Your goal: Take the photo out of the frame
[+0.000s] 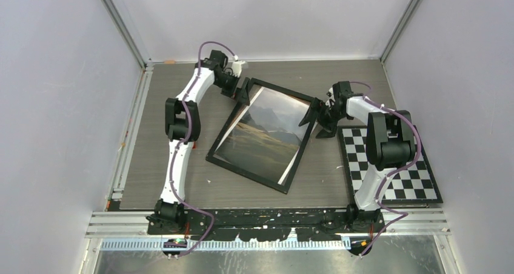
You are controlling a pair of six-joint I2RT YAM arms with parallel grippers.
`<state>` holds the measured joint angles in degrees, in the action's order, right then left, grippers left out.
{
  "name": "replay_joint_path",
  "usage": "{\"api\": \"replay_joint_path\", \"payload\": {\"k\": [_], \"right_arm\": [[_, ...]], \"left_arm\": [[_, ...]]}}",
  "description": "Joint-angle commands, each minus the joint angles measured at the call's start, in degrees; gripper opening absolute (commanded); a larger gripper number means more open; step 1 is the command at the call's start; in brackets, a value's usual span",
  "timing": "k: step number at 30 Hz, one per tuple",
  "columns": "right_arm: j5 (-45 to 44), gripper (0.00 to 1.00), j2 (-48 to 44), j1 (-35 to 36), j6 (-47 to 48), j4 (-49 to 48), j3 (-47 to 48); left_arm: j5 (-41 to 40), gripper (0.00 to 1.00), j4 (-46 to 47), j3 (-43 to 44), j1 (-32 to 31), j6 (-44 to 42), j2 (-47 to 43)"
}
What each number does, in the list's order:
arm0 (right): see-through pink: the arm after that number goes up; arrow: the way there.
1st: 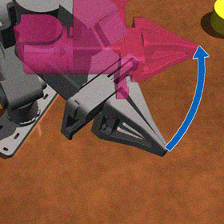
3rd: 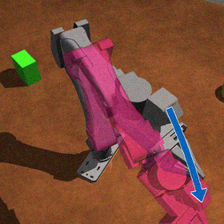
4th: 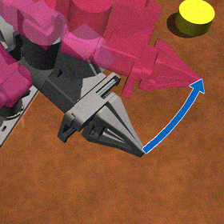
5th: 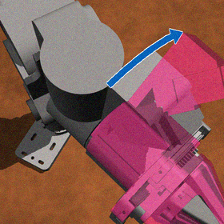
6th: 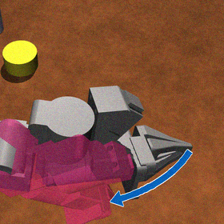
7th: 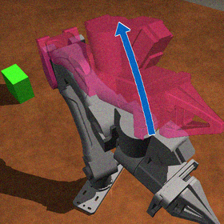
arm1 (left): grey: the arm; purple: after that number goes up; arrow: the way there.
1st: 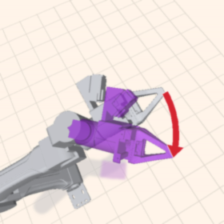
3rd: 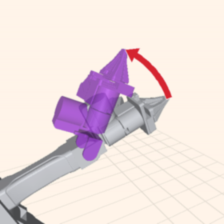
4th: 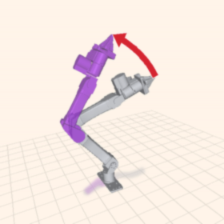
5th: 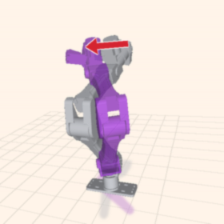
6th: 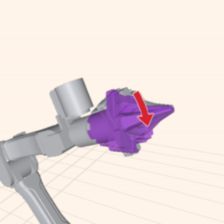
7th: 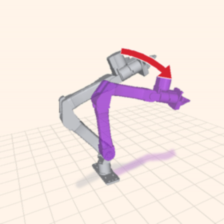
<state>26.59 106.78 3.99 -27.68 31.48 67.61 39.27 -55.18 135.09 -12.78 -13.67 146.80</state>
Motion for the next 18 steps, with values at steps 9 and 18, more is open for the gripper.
{"api": "replay_joint_path", "payload": {"k": [9,18], "right_arm": [[-1.1,0.97,6.5,-0.5,-0.2,-3.7,-1.8],[0.0,0.97,6.5,-0.8,-2.8,-5.9,-3.4]], "left_arm": [[0.3,1.00,2.0,5.1,-4.3,2.2,2.8],[-0.5,0.98,-3.7,-11.8,2.0,2.4,-8.6]]}}
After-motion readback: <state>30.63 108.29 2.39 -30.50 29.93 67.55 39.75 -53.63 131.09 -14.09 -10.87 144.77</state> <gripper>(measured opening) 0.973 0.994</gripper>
